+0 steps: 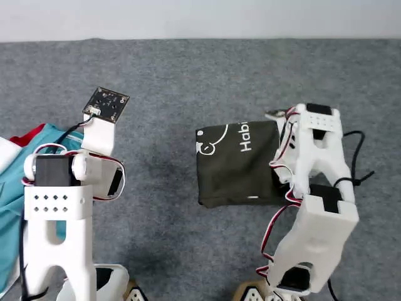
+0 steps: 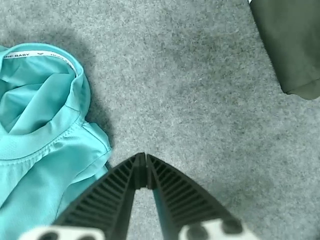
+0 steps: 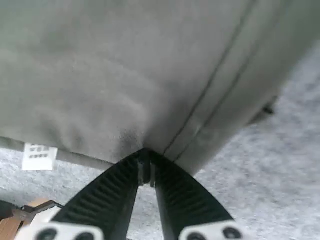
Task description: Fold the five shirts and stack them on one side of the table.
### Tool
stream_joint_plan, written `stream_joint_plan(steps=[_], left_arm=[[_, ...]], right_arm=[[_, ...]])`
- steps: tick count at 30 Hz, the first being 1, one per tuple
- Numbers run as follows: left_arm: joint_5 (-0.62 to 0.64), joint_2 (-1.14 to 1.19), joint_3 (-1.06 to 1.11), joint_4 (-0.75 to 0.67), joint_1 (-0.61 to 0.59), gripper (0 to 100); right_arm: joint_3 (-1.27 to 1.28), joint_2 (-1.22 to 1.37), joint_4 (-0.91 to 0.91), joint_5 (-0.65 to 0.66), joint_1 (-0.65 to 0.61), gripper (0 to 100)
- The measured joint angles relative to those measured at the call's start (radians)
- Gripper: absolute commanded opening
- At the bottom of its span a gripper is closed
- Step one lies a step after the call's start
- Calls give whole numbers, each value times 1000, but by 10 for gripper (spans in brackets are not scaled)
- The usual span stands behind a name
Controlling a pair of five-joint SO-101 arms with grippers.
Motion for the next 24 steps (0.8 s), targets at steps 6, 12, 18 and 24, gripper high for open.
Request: stream_joint_plan(steps=[6,12,18,24], left_arm=[[0,0,0,0,0,5],[0,0,0,0,0,5],[0,0,0,0,0,5],[0,0,0,0,0,5]], right_arm=[[-41,-112,72,3,26,14],[-97,-236,58,-9,-21,143],[-97,-213,-23,-209,-74,366],[-97,-106,-135,-313,-120,338]])
